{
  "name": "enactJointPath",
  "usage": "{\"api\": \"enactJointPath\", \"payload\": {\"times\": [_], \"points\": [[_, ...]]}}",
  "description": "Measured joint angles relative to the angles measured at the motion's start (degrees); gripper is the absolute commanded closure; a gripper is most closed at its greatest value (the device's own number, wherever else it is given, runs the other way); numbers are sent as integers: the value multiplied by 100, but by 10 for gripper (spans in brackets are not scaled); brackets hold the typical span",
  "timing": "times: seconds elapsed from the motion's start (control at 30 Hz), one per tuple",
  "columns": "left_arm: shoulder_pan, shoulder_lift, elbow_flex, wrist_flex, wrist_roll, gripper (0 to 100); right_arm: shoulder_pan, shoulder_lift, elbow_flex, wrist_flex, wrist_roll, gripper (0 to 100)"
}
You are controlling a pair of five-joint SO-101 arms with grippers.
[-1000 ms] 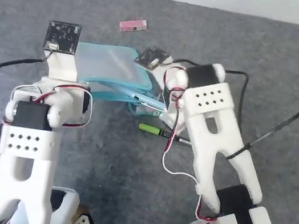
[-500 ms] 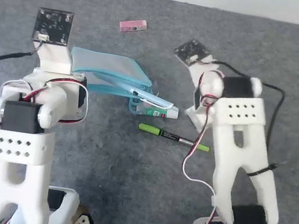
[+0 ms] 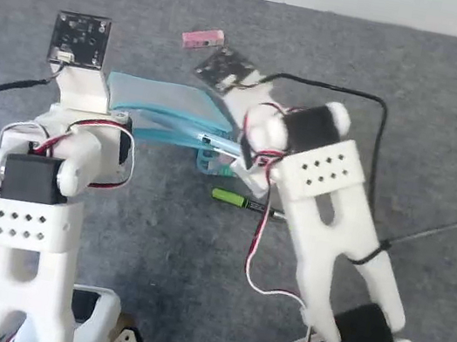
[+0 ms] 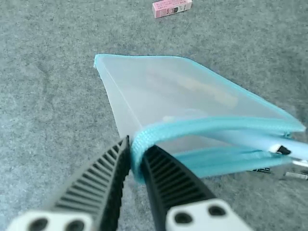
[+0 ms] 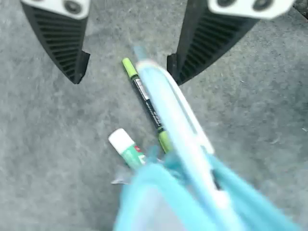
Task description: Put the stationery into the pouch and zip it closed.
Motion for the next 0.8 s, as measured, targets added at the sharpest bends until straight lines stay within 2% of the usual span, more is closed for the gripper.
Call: {"api": "enactJointPath", "payload": {"times": [0.27,0.4,0.5,0.63,0.8], "points": [[0,0,0,0,0,988,9,62,-492,378,-9,732],[0,0,0,0,0,988,501,-914,-659,466,-9,732],[0,0,0,0,0,988,1160,-1407,-360,466,123,732],[0,0,0,0,0,988,1415,-598,607,-9,273,732],[0,0,0,0,0,988,1380,501,607,-651,141,732]]}}
